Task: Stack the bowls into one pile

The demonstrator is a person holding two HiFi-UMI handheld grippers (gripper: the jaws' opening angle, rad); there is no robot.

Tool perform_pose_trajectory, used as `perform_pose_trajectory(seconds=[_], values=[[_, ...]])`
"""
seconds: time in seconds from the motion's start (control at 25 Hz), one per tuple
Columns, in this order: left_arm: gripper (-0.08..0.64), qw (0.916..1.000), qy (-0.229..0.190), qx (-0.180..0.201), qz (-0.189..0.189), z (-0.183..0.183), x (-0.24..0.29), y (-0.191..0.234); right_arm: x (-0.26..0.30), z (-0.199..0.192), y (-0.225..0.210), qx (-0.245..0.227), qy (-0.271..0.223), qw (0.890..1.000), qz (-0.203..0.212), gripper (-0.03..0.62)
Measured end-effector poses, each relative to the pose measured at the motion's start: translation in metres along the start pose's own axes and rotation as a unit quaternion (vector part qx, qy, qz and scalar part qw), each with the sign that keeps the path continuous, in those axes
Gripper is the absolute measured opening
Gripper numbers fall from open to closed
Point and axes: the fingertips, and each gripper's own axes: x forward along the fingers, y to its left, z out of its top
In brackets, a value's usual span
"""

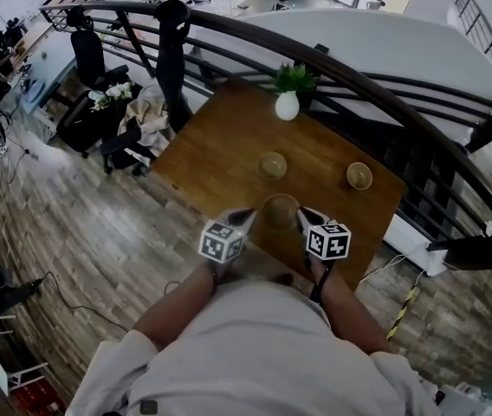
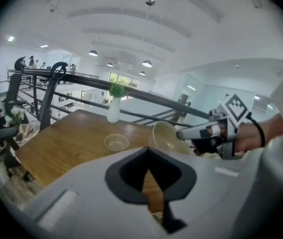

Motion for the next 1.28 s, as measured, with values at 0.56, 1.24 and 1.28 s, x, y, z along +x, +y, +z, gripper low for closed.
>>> perform_pose_trajectory(seconds=[0.56,1.24,1.28], values=[[0.005,0.9990,0.008,0.043,-0.009,-0.007,-0.089,0.149,0.122,0.018,0.124,0.002,-0.015,1.000,-0.014,0.014],[0.003,0.9975,0.018,0.042,-0.053,0.005,-0.083,0.183,0.145,0.027,0.140,0.029,-0.024,0.998,-0.044,0.014],[0.003,0.9974,0.021,0.042,-0.055,0.007,-0.079,0.182,0.144,0.029,0.134,0.031,-0.026,0.998,-0.046,0.014]])
